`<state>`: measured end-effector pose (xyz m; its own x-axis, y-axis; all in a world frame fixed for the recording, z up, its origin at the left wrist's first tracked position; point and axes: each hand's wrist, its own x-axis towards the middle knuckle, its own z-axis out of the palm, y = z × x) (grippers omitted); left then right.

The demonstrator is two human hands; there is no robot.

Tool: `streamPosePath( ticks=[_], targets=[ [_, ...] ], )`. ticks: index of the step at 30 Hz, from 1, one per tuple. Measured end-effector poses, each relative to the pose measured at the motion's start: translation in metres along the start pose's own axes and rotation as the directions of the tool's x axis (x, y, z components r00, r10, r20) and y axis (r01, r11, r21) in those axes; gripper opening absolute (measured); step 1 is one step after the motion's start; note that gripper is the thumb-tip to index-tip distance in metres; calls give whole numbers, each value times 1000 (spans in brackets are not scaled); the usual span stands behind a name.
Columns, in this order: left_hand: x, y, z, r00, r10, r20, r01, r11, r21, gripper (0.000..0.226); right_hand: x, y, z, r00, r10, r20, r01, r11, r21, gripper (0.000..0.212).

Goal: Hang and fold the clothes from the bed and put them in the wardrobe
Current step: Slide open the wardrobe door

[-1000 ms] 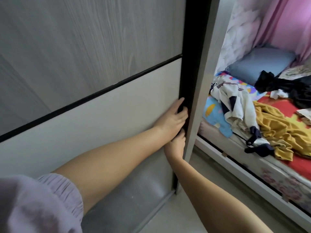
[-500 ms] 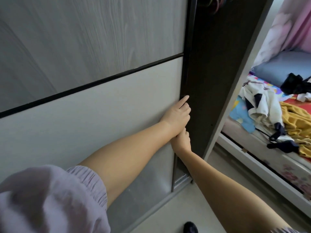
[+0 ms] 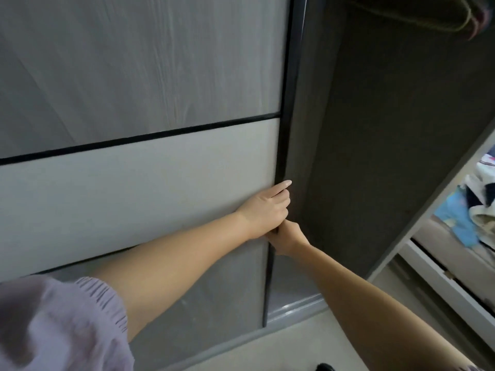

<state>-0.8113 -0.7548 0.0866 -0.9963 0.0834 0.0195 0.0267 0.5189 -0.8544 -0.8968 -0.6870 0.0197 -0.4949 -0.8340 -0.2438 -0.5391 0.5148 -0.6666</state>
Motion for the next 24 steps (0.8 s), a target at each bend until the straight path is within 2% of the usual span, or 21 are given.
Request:
streamPosePath(
  ticks=[3,6,10,15,24],
  targets=[
    [-46,-6,9,1000,-6,-10,6,1000,-27,31,-7,-28,26,995,-77,60,82,993,-82,21],
    [-85,-8,13,999,-3,53,5,999,-37,25,-11,-51,50,980,-132,148,155,976,-154,27],
    [-132,-11,14,993,-47,112,52,998,-47,25,-13,-76,78,928,-256,271,336,890,-307,30],
    [-175,-4,12,974,-126,189,141,988,-68,26,-15,-95,113,856,-305,418,461,816,-349,32],
    [-236,5,8,915,-260,309,290,955,-55,30,-25,-134,158,760,-425,492,608,733,-306,34]
  ],
)
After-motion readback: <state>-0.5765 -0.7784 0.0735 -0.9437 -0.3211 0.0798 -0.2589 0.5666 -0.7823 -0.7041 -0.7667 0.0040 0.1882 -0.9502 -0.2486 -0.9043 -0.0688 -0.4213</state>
